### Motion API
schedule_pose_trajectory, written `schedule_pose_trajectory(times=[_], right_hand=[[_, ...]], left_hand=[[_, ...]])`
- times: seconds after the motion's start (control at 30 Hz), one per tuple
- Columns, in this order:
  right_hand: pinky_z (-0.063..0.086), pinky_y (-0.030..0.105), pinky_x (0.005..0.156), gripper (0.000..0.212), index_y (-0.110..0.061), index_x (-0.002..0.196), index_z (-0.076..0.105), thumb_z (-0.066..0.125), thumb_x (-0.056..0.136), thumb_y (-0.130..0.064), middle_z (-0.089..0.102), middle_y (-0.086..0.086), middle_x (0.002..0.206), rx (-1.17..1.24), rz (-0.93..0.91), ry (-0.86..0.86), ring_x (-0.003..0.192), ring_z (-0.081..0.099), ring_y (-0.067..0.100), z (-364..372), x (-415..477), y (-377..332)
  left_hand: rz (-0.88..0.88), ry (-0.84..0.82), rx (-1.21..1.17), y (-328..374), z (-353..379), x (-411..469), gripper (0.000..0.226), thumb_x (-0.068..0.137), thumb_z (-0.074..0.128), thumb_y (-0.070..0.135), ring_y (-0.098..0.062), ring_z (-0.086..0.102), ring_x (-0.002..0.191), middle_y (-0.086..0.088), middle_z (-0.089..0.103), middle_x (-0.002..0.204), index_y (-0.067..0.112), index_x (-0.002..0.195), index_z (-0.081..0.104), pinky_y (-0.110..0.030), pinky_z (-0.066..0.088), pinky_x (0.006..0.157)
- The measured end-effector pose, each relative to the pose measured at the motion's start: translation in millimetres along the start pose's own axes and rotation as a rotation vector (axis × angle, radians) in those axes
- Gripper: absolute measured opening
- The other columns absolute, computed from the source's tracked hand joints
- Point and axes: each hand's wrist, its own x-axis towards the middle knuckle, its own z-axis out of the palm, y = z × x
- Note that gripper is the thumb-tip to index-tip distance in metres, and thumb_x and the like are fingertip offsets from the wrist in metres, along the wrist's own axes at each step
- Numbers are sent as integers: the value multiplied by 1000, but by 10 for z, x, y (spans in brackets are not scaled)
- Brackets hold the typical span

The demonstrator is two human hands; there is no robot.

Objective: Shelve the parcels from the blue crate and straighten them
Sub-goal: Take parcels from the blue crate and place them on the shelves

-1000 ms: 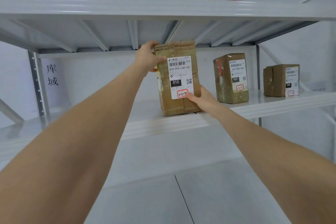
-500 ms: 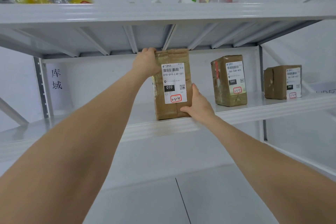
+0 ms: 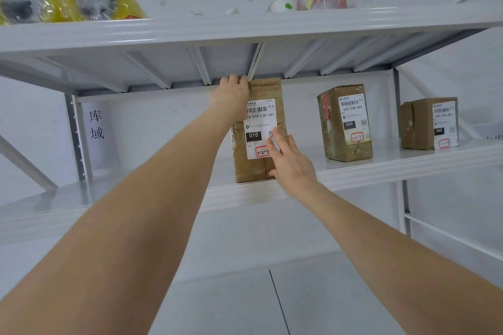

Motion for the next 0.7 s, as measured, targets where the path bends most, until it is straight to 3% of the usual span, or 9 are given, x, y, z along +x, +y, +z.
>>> schedule_pose_trajectory(times=[0.17,0.27,0.5,0.7], right_hand=[[53,38,84,72,-19,152,16,57,94,-7,-8,-4,160,-23,-2,18,147,10,29,34,12,22],[51,37,83,71,-22,153,12,52,96,-9,1,0,160,35,41,8,145,15,25,19,16,26],[50,35,71,72,-16,149,24,63,89,-4,-2,-1,160,-104,-2,32,140,23,29,40,64,17],[51,34,74,72,-16,150,22,60,90,-3,-4,0,160,-118,4,30,142,19,29,105,119,21]], left_hand=[[-22,-10,-14,33,4,8,72,82,70,17,-32,32,130,-14,35,139,8,142,30,-39,41,98],[-32,-1,-37,41,21,26,71,83,69,16,-31,32,130,-14,35,139,9,142,31,-38,41,98],[-56,21,-98,6,82,50,73,82,71,16,-30,31,132,-12,35,140,12,143,31,-38,41,99],[-60,34,-121,-38,199,109,76,82,70,14,-29,32,131,-11,34,140,14,145,28,-39,41,99]])
